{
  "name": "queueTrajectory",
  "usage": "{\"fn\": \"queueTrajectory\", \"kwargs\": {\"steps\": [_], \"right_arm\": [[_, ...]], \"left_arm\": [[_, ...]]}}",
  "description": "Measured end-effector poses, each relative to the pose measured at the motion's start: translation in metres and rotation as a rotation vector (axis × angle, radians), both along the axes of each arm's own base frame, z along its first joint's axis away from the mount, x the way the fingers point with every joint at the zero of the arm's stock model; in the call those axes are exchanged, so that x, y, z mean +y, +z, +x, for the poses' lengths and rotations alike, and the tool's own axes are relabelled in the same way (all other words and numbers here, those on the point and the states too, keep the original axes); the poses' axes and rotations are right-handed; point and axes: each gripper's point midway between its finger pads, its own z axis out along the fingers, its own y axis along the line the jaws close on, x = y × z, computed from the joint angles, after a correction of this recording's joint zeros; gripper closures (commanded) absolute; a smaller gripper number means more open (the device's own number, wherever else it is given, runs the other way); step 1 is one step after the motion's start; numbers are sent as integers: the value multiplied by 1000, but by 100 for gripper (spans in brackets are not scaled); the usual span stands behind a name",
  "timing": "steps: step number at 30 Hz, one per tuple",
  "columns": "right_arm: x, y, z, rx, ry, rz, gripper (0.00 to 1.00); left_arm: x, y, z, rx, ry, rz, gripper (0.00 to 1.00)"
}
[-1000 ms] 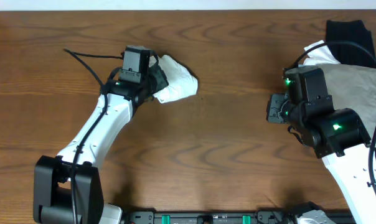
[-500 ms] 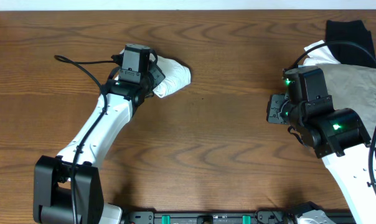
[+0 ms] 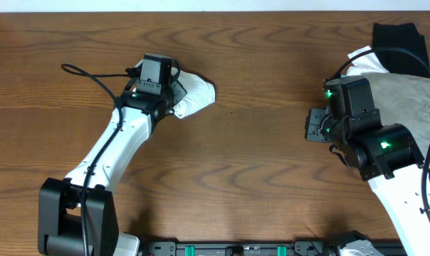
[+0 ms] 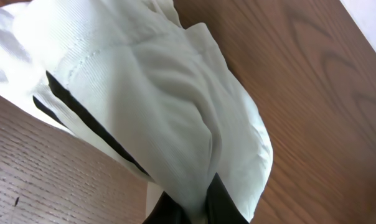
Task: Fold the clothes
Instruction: 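Lift the bundle with the left gripper and withdraw the right gripper rightward, then carry the white bundle leftward with the left gripper and lower it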
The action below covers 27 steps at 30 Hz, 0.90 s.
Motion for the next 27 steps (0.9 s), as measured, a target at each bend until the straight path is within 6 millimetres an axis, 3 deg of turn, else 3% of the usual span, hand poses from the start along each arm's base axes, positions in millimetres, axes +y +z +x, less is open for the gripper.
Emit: {"fn": "queueTrajectory", "kwargs": {"steps": [2, 3, 4, 6, 11, 15, 21, 23, 24, 26, 27], "right_arm": [[0, 0, 0, 0, 0, 0, 92], [0, 0, 0, 0, 0, 0, 92], [0, 0, 0, 0, 0, 0, 92], [0, 0, 0, 0, 0, 0, 92], [0, 0, 0, -1, 0, 0, 92], [0, 0, 0, -2, 0, 1, 92], [0, 0, 0, -1, 0, 0, 92], [0, 0, 0, -1, 0, 0, 92], [0, 0, 0, -1, 0, 0, 92], [0, 0, 0, -1, 0, 0, 92], [0, 0, 0, -1, 0, 1, 92]], "left_arm": [[-1, -1, -1, 5, -7, -5, 46], [-3, -2, -4, 21, -15, -18, 27], [-4, -5, -8, 42, -22, -27, 20], [-8, -14, -25, 122, -44, -47, 14], [-7, -34, -71, 328, -61, -60, 14], [-8, -37, -83, 382, -71, -68, 22], [-21, -32, -75, 324, -170, -63, 30], [-29, -29, -71, 289, -224, -49, 43], [-34, -25, -68, 257, -266, -37, 66], [-47, -16, -61, 188, -340, -21, 92], [-55, -11, -58, 150, -386, -9, 94]]}}
